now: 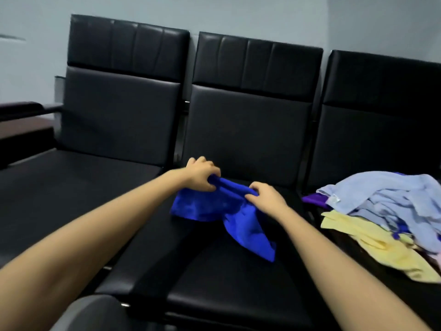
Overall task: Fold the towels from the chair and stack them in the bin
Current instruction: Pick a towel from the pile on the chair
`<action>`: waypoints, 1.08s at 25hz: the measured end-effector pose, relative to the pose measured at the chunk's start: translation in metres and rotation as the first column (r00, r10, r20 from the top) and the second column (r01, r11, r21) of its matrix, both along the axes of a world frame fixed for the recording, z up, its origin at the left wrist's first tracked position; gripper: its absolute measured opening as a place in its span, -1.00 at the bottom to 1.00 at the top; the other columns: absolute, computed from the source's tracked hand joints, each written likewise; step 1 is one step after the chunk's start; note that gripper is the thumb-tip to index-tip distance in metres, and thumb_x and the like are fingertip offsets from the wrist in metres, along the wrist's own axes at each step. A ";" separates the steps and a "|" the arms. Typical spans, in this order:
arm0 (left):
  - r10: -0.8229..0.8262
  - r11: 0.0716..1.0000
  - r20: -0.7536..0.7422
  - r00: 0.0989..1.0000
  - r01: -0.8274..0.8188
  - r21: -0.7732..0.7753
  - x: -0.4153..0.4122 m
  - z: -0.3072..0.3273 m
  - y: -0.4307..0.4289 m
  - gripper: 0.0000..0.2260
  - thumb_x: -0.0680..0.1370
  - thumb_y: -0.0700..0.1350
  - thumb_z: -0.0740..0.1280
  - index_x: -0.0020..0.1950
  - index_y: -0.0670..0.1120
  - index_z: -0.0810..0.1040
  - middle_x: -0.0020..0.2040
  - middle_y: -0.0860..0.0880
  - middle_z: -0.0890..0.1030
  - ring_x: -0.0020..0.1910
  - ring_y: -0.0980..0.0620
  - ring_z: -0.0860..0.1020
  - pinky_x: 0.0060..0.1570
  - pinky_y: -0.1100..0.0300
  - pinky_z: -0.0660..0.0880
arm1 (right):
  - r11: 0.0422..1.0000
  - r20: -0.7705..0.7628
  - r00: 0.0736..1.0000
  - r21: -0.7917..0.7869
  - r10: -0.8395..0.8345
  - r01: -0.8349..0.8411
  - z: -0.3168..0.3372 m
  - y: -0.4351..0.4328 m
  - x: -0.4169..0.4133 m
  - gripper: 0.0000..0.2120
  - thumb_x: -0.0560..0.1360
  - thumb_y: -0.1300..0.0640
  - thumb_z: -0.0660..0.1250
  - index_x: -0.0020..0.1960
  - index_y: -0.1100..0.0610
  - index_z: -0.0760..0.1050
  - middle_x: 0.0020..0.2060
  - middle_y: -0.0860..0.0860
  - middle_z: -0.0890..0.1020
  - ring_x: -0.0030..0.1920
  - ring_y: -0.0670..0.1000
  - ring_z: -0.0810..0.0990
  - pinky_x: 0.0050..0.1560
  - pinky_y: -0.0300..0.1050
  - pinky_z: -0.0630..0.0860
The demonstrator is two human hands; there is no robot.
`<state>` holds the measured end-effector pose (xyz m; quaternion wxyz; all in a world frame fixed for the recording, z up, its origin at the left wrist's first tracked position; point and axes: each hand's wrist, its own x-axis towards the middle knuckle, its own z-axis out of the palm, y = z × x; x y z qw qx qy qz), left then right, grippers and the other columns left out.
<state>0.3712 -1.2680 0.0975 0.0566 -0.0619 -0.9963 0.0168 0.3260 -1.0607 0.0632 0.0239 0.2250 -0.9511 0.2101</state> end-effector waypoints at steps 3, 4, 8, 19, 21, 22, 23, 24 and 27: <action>0.063 0.975 0.004 0.998 -0.062 0.215 0.016 -0.059 0.015 -0.77 0.52 -0.07 0.27 0.17 -0.06 0.44 0.16 -0.08 0.52 0.23 -0.13 0.41 0.06 0.06 0.26 | 0.985 -0.033 0.990 -0.106 -0.138 0.134 -0.045 -0.002 0.017 -0.83 0.56 0.10 0.16 0.07 0.11 0.48 0.04 0.09 0.61 0.13 0.16 0.52 0.11 -0.04 0.34; 0.047 0.970 -0.005 0.999 -0.044 0.241 0.020 -0.069 0.022 -0.79 0.51 -0.11 0.25 0.14 -0.09 0.42 0.13 -0.12 0.54 0.19 -0.17 0.46 0.03 0.07 0.29 | 0.965 -0.001 0.985 -0.204 -0.170 0.167 -0.050 0.000 0.020 -0.83 0.56 0.13 0.17 0.08 0.12 0.48 0.04 0.12 0.62 0.12 0.19 0.53 0.10 -0.03 0.37; 0.033 0.937 -0.174 0.984 0.030 0.348 0.025 -0.046 0.022 -0.82 0.53 -0.14 0.23 0.12 -0.11 0.40 0.06 -0.23 0.59 0.03 -0.26 0.54 -0.07 0.02 0.43 | 0.899 -0.066 0.977 -0.407 -0.203 0.160 -0.031 0.008 0.013 -0.76 0.56 0.14 0.20 0.21 0.06 0.47 0.09 0.13 0.58 0.12 0.18 0.54 0.06 -0.05 0.40; -0.076 0.886 0.411 0.908 -0.127 0.445 0.007 -0.033 -0.029 -0.83 0.44 -0.02 0.47 -0.04 -0.06 0.62 -0.15 0.04 0.66 -0.17 0.09 0.61 -0.15 0.19 0.54 | 0.980 -0.265 0.960 0.193 0.092 -0.041 -0.020 0.029 -0.019 -0.81 0.54 0.09 0.25 0.07 -0.04 0.60 0.20 -0.06 0.51 0.25 0.02 0.41 0.19 -0.06 0.27; -0.036 0.897 0.329 0.944 -0.114 0.426 0.003 -0.038 -0.037 -0.83 0.48 -0.15 0.43 0.04 -0.14 0.59 -0.13 -0.02 0.63 -0.15 0.04 0.58 -0.17 0.14 0.54 | 0.963 -0.175 0.983 -0.252 0.055 -0.099 -0.019 0.024 -0.024 -0.82 0.55 0.22 0.21 -0.05 0.02 0.56 -0.12 -0.08 0.58 0.01 0.00 0.50 0.02 -0.13 0.36; -0.023 0.871 0.265 0.964 -0.111 0.479 0.001 -0.039 -0.039 -0.87 0.51 -0.19 0.37 0.05 -0.16 0.56 -0.13 -0.05 0.60 -0.15 0.01 0.56 -0.20 0.11 0.54 | 0.911 -0.190 0.980 -0.393 0.055 -0.127 -0.017 0.019 -0.023 -0.80 0.55 0.28 0.20 -0.05 0.08 0.56 -0.18 -0.10 0.56 -0.04 -0.04 0.49 -0.06 -0.22 0.36; -0.014 0.837 0.195 0.981 -0.095 0.539 -0.001 -0.041 -0.037 -0.94 0.54 -0.22 0.32 0.00 -0.16 0.52 -0.16 -0.06 0.57 -0.18 -0.02 0.54 -0.25 0.11 0.53 | 0.875 -0.234 0.972 -0.464 0.031 -0.139 -0.013 0.016 -0.021 -0.80 0.55 0.31 0.19 -0.02 0.15 0.58 -0.16 -0.09 0.54 -0.03 -0.07 0.48 -0.07 -0.29 0.33; -0.002 0.813 0.113 0.994 -0.064 0.579 -0.001 -0.043 -0.034 -0.96 0.55 -0.24 0.28 -0.09 -0.12 0.47 -0.22 -0.04 0.52 -0.22 -0.01 0.50 -0.33 0.19 0.50 | 0.862 -0.274 0.962 -0.487 0.002 -0.141 -0.009 0.014 -0.018 -0.80 0.55 0.33 0.18 0.00 0.19 0.58 -0.12 -0.07 0.53 0.00 -0.08 0.46 -0.04 -0.33 0.31; 0.003 0.741 -0.014 1.000 0.008 0.672 -0.002 -0.045 -0.026 -0.85 0.56 -0.21 0.27 -0.19 -0.03 0.42 -0.27 0.03 0.47 -0.24 0.03 0.44 -0.37 0.30 0.37 | 0.860 -0.218 0.975 -0.490 0.036 -0.141 -0.003 0.018 -0.012 -0.84 0.58 0.26 0.15 -0.07 0.12 0.47 -0.27 -0.07 0.50 -0.17 -0.10 0.44 -0.19 -0.22 0.31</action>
